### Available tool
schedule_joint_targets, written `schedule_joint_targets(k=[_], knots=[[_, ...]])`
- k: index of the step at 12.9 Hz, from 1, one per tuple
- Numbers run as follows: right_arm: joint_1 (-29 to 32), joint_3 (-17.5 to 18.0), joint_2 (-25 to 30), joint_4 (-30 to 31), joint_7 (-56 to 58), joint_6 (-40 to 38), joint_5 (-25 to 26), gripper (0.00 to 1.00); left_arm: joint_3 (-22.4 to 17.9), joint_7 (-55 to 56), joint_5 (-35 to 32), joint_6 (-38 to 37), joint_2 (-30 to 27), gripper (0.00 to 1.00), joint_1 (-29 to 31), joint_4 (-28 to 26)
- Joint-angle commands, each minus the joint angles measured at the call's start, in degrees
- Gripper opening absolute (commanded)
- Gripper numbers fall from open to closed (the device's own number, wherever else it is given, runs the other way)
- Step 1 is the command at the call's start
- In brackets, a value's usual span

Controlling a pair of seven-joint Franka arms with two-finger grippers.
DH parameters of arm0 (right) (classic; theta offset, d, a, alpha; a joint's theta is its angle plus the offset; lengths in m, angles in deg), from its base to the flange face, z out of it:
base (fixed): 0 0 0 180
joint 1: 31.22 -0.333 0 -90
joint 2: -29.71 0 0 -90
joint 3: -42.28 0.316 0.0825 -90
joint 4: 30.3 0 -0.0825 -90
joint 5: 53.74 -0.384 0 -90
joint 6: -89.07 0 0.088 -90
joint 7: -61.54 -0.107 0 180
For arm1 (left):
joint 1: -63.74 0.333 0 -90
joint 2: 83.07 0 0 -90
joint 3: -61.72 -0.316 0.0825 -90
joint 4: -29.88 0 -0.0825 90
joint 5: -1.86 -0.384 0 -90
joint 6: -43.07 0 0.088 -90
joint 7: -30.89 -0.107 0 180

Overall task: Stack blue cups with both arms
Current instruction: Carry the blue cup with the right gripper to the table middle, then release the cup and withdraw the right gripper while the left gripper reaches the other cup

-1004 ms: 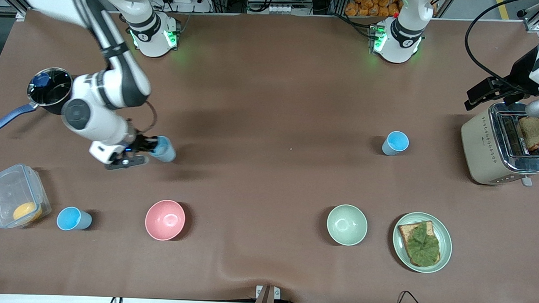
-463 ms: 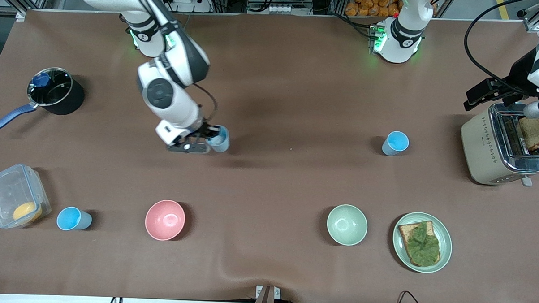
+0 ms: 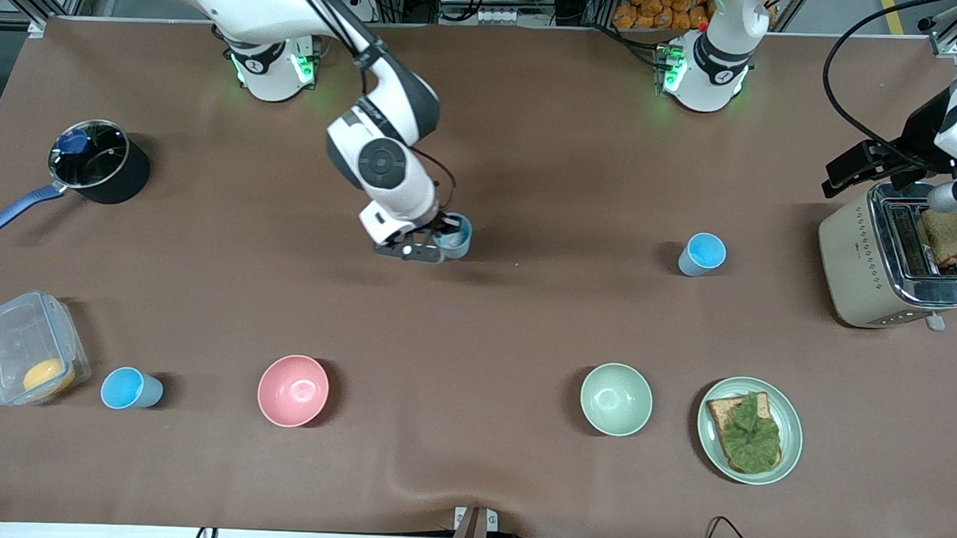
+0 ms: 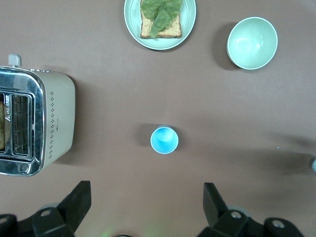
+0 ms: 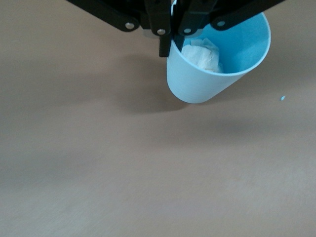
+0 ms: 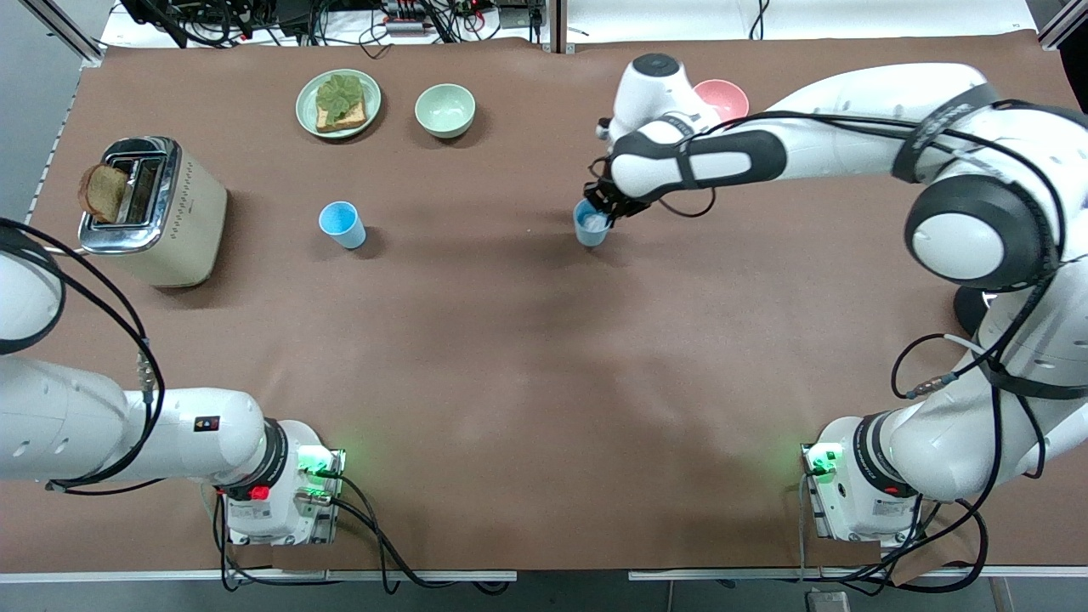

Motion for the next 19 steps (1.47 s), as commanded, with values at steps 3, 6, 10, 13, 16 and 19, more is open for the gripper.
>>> schedule_joint_targets(k=[3, 6, 10, 13, 16, 19], knots=[[-2.95, -0.24, -4.83, -3.27, -4.48, 3.45, 0.69, 0.0, 0.25, -0.64, -0.29, -0.55, 0.4, 1.0, 0.27, 0.2], [-2.95, -0.24, -5.01, -3.27, -4.48, 3.54, 0.87, 0.99, 0.34, -0.64, -0.29, -0.37, 0.41, 1.0, 0.18, -0.15], [-2.08, -0.24, 0.58, -3.71, -3.87, 1.88, 0.43, 1.0, 0.34, -0.64, -0.2, 0.15, 0.41, 1.0, 0.18, -0.32], [3.96, 0.72, 9.37, -4.24, -3.08, -7.51, 0.08, 1.0, 0.42, -0.38, -0.37, 0.77, 0.67, 1.0, -0.35, -2.68], [10.22, 2.48, 19.48, -4.59, 1.04, -15.42, 0.08, 1.0, 0.6, 0.32, 0.77, 4.62, 0.84, 1.0, -1.31, -6.02], [14.88, 1.96, 23.98, -11.32, 8.85, -26.21, 0.25, 1.0, 2.35, 0.24, 0.68, 12.52, 0.76, 1.0, -1.93, -13.39]])
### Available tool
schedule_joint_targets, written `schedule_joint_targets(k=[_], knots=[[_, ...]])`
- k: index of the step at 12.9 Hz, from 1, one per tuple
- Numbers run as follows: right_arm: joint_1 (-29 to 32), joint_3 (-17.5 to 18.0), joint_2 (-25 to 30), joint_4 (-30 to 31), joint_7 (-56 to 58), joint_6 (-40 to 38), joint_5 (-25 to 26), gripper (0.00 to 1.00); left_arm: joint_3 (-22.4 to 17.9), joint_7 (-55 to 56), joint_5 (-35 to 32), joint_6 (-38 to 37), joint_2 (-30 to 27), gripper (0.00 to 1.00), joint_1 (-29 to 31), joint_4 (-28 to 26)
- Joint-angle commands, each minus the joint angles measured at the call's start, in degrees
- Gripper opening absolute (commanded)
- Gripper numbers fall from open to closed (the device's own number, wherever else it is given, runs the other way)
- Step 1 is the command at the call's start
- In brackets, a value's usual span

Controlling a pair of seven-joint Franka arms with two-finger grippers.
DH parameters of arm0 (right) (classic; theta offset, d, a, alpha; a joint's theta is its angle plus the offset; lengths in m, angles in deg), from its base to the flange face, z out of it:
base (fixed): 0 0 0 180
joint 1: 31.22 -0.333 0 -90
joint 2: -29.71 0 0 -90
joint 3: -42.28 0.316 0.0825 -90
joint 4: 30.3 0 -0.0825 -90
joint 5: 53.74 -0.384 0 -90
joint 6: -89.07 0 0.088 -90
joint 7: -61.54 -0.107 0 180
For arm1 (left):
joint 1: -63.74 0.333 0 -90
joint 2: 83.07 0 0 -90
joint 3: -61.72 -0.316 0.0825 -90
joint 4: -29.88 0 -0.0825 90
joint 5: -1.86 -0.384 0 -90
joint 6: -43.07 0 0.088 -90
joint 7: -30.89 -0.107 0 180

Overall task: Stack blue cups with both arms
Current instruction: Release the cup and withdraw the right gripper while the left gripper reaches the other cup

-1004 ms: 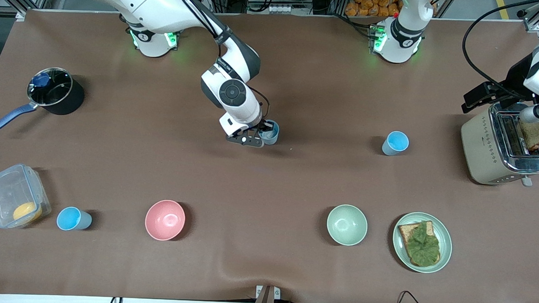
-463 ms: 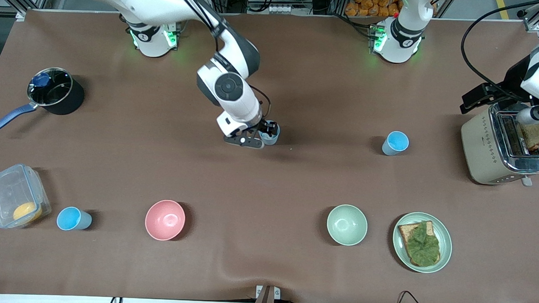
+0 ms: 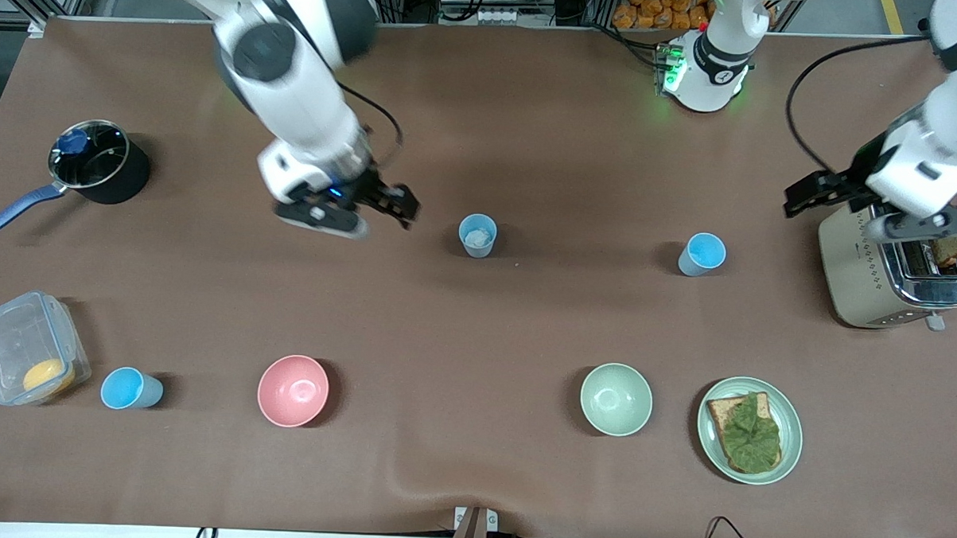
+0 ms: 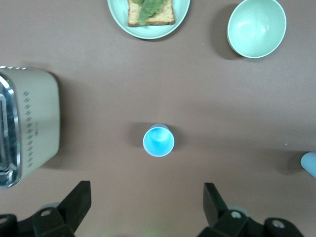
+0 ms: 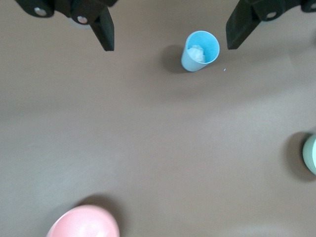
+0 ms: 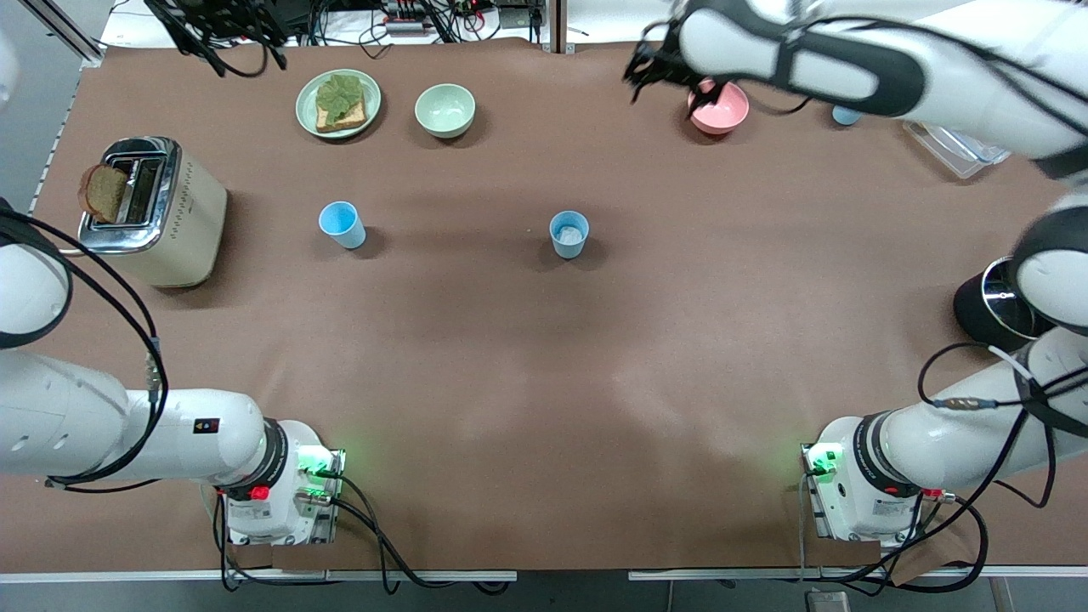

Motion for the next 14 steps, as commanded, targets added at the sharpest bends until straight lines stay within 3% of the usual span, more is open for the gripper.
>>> schedule_joint_targets(k=[1, 7, 11, 14], knots=[[4.13, -0.05, 2.7, -5.72, 7.24, -9.02, 0.45, 1.0, 2.29, 0.04, 0.57, 7.26, -1.08, 1.0, -0.24, -7.37], [7.39, -10.77, 8.85, -8.99, 32.04, -18.8, -0.43, 1.0, 5.11, -0.31, 0.57, 19.04, -1.08, 1.0, -1.47, -19.24], [8.54, -15.61, 9.3, -10.05, 41.17, -21.1, -0.69, 1.0, 5.55, -0.4, 2.93, 30.72, -0.12, 1.0, -1.56, -29.08], [8.62, -17.2, 9.39, -10.22, 43.92, -21.18, -1.13, 1.0, 6.51, -0.66, 3.39, 33.91, 0.85, 1.0, -1.47, -34.01]])
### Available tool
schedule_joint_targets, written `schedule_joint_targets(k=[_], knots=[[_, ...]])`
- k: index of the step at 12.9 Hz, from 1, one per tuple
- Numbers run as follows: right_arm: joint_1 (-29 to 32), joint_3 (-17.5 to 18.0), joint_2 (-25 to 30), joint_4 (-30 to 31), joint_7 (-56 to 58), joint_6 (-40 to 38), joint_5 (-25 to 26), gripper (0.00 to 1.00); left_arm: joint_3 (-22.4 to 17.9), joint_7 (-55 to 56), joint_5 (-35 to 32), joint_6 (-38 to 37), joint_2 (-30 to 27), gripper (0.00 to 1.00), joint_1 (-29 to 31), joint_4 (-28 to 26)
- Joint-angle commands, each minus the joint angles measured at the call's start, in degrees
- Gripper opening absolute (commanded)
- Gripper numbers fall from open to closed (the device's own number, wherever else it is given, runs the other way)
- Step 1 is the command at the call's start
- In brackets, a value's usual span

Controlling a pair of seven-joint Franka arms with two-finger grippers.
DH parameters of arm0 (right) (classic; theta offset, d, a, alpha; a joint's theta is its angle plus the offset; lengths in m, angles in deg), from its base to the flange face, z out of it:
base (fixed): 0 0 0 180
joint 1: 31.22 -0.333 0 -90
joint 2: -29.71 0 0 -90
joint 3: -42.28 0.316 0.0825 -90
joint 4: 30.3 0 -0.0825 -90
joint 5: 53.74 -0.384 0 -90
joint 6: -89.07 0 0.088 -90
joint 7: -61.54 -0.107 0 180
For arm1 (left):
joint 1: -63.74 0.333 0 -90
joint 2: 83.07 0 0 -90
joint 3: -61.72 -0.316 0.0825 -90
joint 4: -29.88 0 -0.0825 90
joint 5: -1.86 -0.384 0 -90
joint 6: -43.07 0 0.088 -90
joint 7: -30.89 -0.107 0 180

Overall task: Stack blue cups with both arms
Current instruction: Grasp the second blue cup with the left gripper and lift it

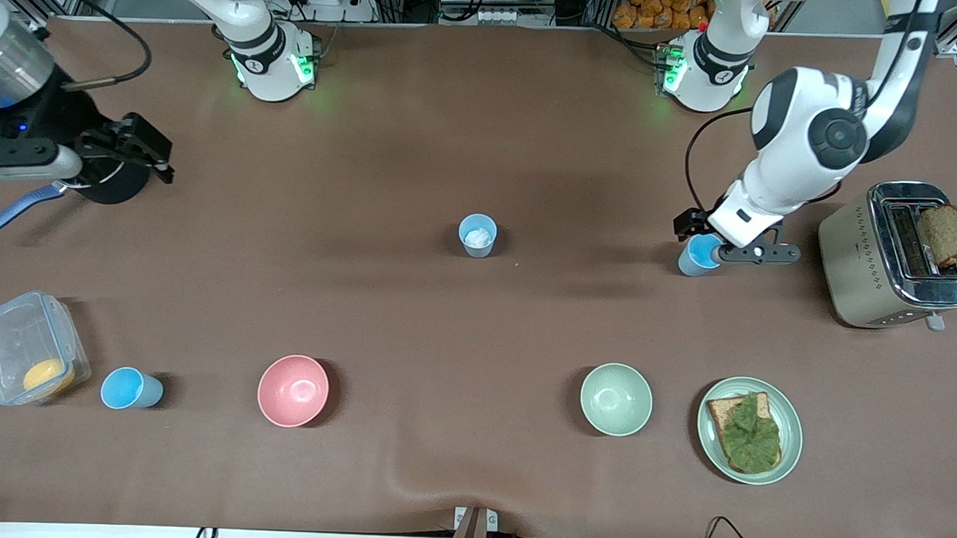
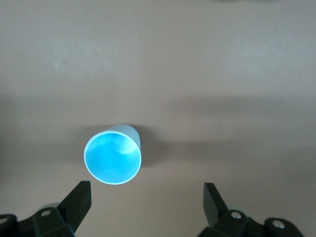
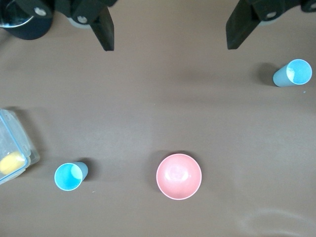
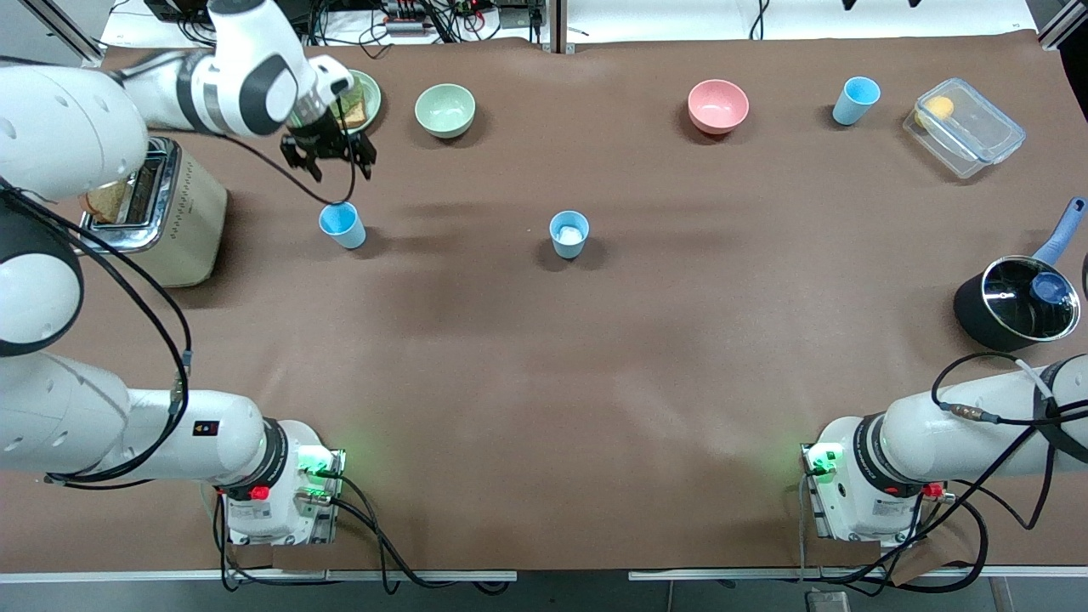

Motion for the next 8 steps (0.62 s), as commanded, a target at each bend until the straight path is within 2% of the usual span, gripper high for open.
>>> schedule_joint_targets(k=[1, 3, 8], knots=[[0.66, -0.44, 0.6, -0.54, 2.98, -0.96, -0.95, 1.0, 1.25, -0.62, 1.42, 3.91, -0.19, 1.0, 0.12, -4.9], [1.27, -0.44, 0.6, -0.72, 4.48, -0.96, -0.86, 1.0, 1.34, -0.62, 1.42, 8.47, 0.42, 1.0, 0.13, -8.07], [3.73, -2.02, 0.6, -0.63, 6.22, -1.93, -0.95, 1.0, 1.34, -0.71, 0.81, 11.74, 4.03, 1.0, 0.21, -8.17]])
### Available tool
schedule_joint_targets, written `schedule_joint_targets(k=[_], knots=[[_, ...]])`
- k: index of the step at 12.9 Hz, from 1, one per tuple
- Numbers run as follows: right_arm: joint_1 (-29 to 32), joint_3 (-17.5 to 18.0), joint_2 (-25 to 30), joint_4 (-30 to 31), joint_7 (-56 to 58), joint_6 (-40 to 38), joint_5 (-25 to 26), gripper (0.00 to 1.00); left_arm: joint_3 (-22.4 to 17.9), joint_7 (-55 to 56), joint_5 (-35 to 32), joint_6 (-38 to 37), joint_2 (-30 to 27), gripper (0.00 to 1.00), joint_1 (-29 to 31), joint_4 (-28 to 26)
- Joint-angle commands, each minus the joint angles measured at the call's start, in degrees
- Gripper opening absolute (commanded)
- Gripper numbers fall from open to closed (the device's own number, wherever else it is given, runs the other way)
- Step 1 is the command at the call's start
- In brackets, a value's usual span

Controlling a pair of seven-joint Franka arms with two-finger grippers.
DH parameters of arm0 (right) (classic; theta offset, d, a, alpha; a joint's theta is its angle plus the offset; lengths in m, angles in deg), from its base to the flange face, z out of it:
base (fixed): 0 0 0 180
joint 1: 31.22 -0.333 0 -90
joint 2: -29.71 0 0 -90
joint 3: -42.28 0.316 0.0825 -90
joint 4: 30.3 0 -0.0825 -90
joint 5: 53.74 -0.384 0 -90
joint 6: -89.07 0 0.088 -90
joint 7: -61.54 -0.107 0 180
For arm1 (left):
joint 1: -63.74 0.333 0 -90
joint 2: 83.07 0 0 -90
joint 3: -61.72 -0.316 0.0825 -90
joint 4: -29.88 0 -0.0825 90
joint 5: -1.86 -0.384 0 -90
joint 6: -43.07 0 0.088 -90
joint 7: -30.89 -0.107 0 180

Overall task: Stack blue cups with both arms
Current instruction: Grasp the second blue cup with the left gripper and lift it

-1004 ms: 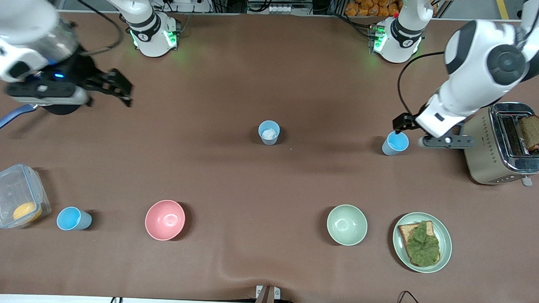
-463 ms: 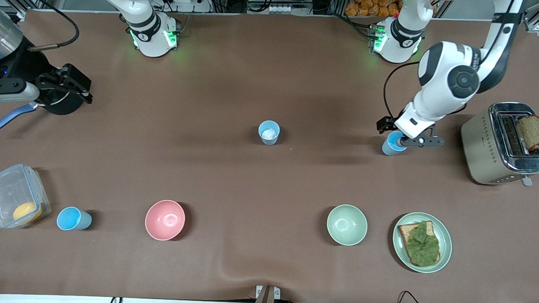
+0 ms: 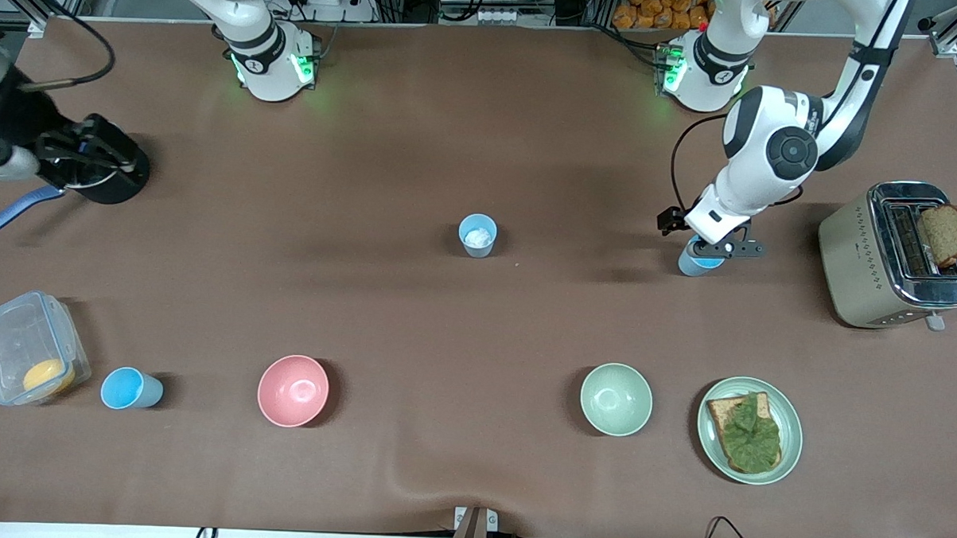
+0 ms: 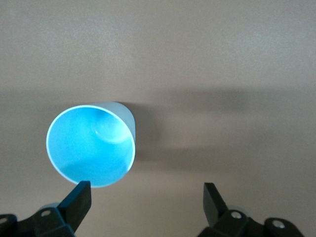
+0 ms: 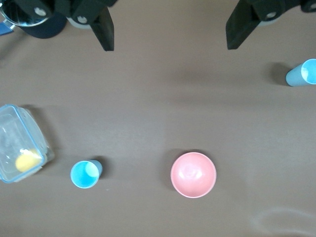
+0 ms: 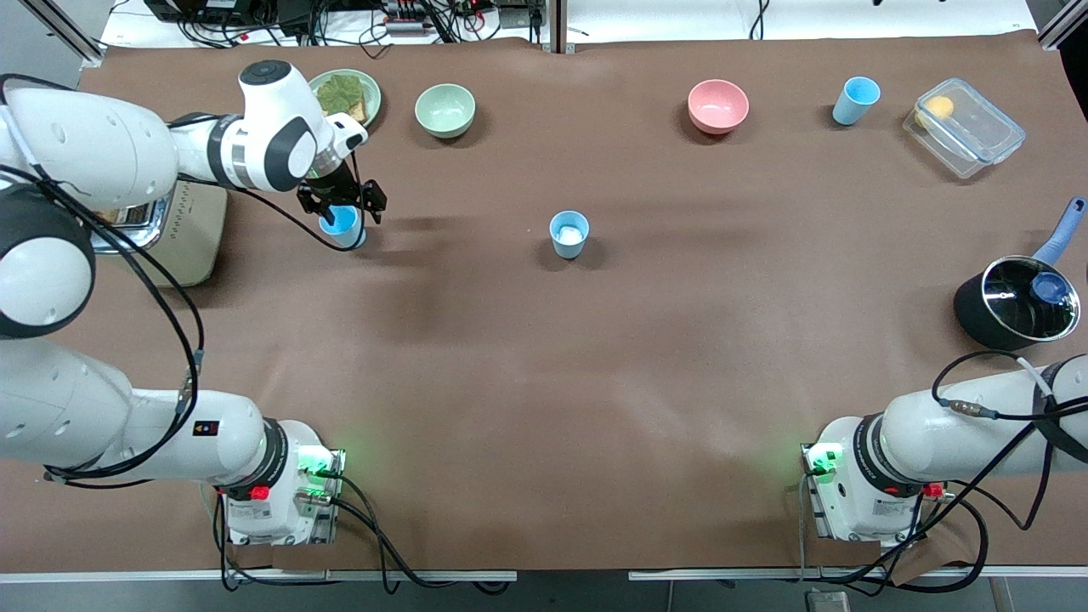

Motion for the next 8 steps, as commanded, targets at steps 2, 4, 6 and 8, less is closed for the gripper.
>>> schedule_joint_targets(k=[2, 4, 6, 8], knots=[[0.94, -1.8, 0.59, -0.23, 4.94, -1.53, -0.91, 1.0, 0.24, -0.97, 0.66, 3.72, 2.08, 1.0, 0.19, -0.14], [1.55, -1.81, 0.59, -0.23, 5.21, -1.71, -0.83, 1.0, 0.15, -2.72, 0.66, 5.58, 3.93, 0.97, 0.37, -0.23], [1.55, -1.9, 0.59, -0.23, 5.21, -2.06, -0.83, 1.0, 0.06, -4.83, 0.66, 5.67, 4.29, 0.92, 0.72, -0.32], [-0.11, -3.73, 0.59, -0.31, 5.21, -2.15, -0.83, 1.0, -0.12, -6.06, 0.66, 5.67, 4.29, 0.68, 0.81, -0.76]])
